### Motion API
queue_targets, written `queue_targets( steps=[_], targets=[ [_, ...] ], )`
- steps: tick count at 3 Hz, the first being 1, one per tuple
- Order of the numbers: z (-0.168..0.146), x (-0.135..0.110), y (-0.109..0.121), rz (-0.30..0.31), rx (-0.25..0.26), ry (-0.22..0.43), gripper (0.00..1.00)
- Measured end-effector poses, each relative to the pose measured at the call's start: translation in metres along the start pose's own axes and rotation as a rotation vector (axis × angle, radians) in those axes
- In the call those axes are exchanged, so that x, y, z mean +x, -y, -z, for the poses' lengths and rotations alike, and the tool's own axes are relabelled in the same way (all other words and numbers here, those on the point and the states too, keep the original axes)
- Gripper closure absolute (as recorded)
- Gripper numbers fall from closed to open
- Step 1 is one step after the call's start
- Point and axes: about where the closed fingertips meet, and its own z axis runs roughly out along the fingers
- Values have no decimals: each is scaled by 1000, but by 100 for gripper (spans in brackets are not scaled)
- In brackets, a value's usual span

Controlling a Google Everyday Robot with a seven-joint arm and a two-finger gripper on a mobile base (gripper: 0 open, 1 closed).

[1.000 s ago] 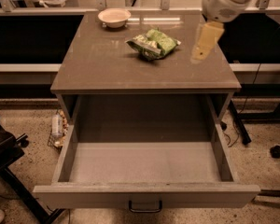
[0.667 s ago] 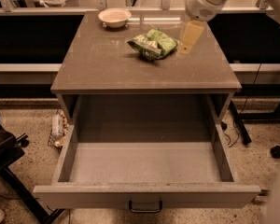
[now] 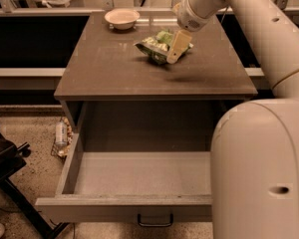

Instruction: Place green jalapeno chip bag into top drawer

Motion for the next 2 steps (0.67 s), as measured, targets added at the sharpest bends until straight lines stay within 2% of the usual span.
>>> queue_targets(
  steps=[1, 2],
  targets=[
    [-38, 1, -1, -51, -61, 23, 16],
    [-64, 3, -7, -97, -109, 39, 40]
  ],
)
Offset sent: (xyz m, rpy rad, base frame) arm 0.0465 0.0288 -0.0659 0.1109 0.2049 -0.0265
